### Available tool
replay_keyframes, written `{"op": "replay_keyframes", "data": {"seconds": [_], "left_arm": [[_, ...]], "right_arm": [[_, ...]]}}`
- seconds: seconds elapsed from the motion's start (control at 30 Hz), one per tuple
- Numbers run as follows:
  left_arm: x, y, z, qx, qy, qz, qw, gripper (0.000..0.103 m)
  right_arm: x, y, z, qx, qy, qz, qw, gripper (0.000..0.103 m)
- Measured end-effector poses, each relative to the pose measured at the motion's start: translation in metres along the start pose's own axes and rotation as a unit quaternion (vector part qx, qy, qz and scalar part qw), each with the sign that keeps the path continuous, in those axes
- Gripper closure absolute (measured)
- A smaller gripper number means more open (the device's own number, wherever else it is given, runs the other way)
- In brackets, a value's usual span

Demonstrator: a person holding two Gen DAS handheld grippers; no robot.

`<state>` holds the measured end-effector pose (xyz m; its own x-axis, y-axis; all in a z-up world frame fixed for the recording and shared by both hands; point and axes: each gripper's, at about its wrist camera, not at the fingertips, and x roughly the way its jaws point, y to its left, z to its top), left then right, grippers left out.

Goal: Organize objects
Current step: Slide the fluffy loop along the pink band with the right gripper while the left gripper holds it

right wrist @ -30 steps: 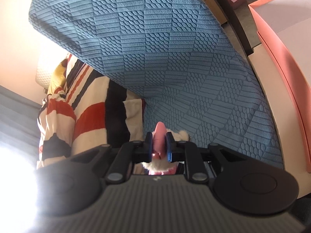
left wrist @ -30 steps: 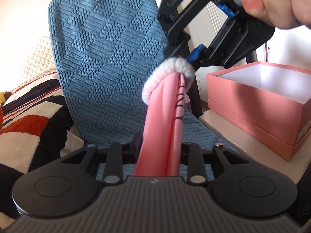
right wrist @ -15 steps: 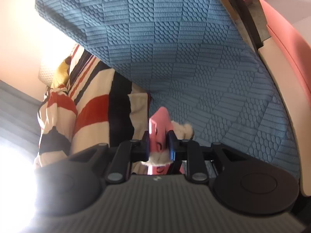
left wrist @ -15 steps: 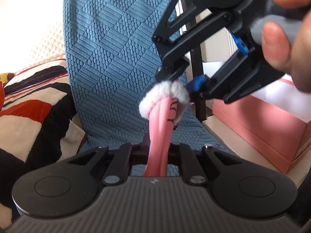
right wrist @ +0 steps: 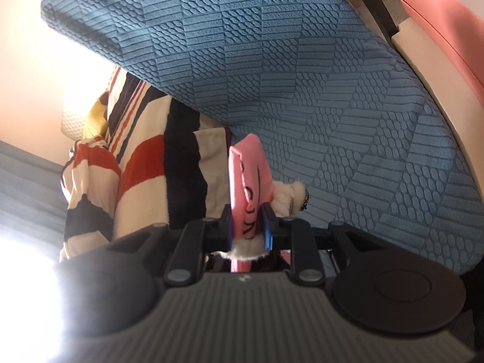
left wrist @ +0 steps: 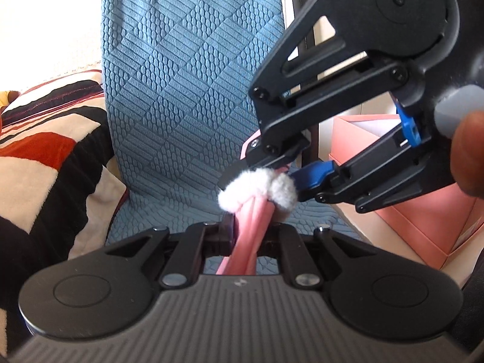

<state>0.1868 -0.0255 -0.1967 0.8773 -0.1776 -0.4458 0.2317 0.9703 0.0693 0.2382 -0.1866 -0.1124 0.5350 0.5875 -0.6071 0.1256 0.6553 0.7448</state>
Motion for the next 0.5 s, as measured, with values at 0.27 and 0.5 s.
{"op": "replay_keyframes", "data": {"seconds": [0.27, 0.5], "left_arm": [[0.000, -0.003, -0.002, 0.009, 0.001, -0.013, 0.9999, 0.075], [0.003, -0.006, -0.005, 0.014, 0.012, -0.016, 0.9997, 0.065]], "right_arm": [[-0.009, -0.010, 0.013, 0.026, -0.010, -0.002, 1.000, 0.086], [-0.022, -0.017, 0.032, 0.039, -0.032, 0.002, 0.999, 0.087]]}}
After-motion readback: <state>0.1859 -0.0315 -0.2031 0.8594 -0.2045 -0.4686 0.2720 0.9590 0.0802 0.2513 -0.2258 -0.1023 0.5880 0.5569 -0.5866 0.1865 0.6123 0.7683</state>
